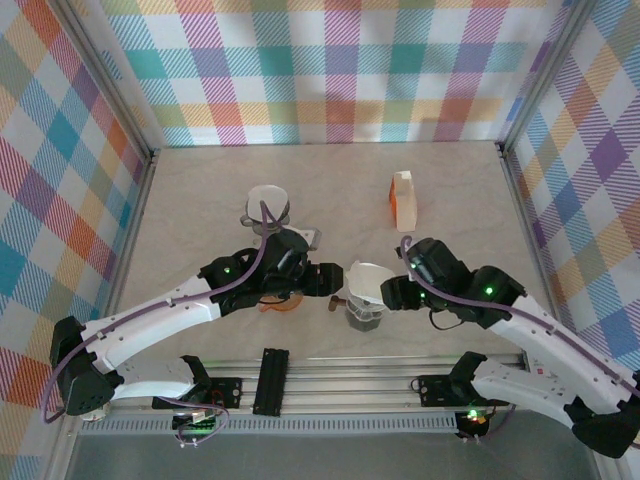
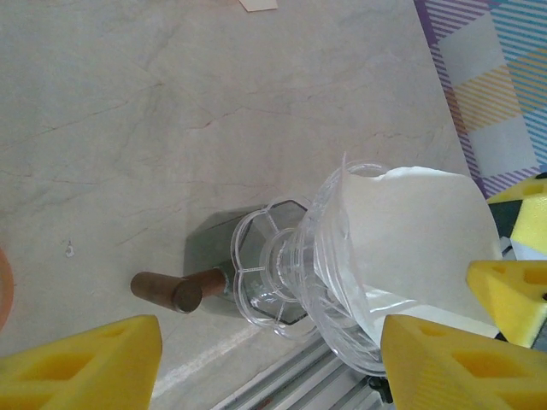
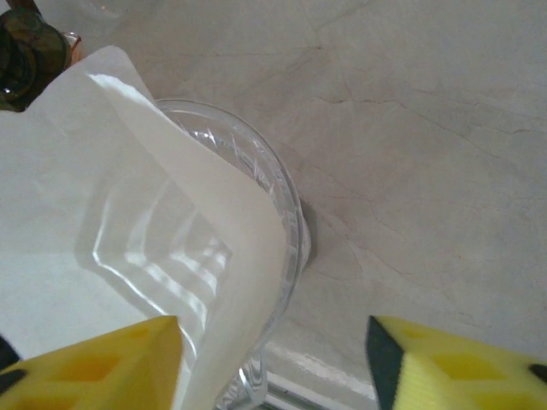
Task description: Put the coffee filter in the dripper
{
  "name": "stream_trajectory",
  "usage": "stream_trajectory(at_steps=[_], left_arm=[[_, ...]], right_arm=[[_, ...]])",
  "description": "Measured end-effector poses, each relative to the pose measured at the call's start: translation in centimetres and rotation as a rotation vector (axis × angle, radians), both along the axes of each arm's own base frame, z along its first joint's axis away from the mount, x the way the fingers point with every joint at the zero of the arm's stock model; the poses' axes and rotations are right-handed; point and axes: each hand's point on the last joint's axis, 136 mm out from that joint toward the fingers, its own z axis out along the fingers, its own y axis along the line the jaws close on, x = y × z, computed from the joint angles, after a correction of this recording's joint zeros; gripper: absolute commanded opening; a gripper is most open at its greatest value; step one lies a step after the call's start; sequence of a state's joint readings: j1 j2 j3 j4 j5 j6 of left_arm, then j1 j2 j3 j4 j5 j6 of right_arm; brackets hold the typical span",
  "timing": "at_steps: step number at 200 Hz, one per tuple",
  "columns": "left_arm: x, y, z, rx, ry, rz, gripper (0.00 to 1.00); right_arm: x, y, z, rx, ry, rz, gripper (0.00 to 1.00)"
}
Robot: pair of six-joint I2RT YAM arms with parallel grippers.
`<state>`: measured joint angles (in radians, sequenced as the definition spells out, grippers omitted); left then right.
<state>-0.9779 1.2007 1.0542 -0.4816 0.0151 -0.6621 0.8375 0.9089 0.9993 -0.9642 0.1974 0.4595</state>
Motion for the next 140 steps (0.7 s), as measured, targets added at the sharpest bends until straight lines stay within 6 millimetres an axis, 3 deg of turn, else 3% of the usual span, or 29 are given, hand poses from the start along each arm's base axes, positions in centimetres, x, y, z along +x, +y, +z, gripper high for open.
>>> stream_trajectory(at_steps=[43, 75, 140], left_arm=[[0.1, -0.4, 0.3, -0.022, -0.005, -0.004, 0.65], [0.1, -0.6, 0.5, -0.030, -0.008, -0.007, 0.63], [-0.1, -0.9, 0.6, -0.041, -0.001, -0.023, 0.63]], right_arm=[[0.9, 0.6, 1.3, -0.001, -0.027, 0.006, 0.53], [1.7, 0.9, 2.5, -0.008, -0.057, -0.001, 0.43], [1.8, 0.8, 1.3, -0.067, -0.025, 0.005, 0.24]])
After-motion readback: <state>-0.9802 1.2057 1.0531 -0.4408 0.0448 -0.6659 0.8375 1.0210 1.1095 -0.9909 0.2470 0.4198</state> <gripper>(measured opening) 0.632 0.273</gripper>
